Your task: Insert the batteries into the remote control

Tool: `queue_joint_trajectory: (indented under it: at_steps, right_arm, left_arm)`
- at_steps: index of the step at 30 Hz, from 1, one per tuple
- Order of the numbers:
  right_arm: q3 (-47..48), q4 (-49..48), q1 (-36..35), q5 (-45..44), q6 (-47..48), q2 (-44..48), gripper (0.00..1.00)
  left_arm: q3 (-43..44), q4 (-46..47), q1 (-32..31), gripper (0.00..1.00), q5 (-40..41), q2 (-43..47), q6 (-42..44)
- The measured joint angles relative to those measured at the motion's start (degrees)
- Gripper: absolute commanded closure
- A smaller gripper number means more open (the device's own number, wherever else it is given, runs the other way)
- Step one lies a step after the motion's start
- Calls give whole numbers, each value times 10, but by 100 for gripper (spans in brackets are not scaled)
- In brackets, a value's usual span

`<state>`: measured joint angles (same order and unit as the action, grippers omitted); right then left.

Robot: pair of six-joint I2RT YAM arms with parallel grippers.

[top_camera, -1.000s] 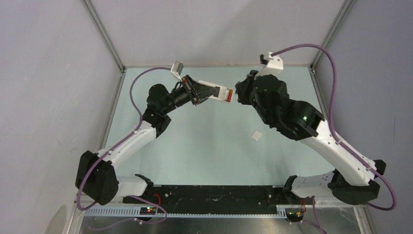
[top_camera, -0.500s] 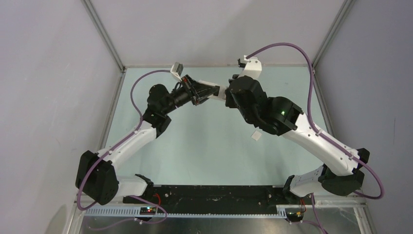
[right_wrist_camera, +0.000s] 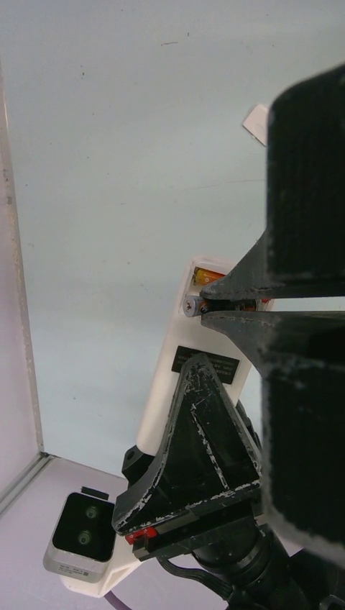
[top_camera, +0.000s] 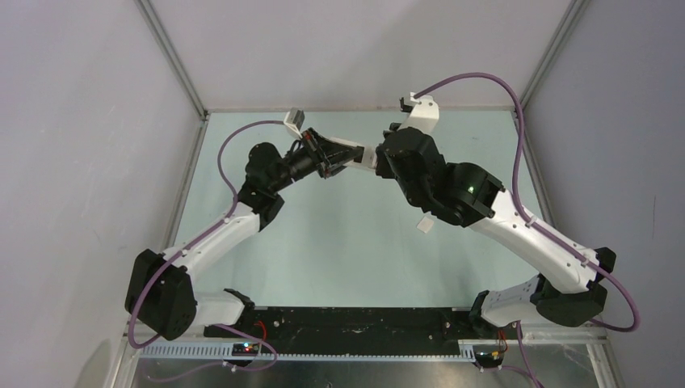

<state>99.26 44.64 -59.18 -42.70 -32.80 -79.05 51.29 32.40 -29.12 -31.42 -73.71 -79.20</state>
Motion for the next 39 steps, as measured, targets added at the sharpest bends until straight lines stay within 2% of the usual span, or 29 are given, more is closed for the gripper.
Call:
queue_joint_trajectory:
  at_steps: [19,39]
  right_arm:
    - [-27,-28,0,-10,-22,0,100]
    - [-38,-4,0,3,-85,-2,100]
  left_arm:
    - [0,2,0,100,-2,7,-18]
    - [-14,9,0,100,2,6,-19]
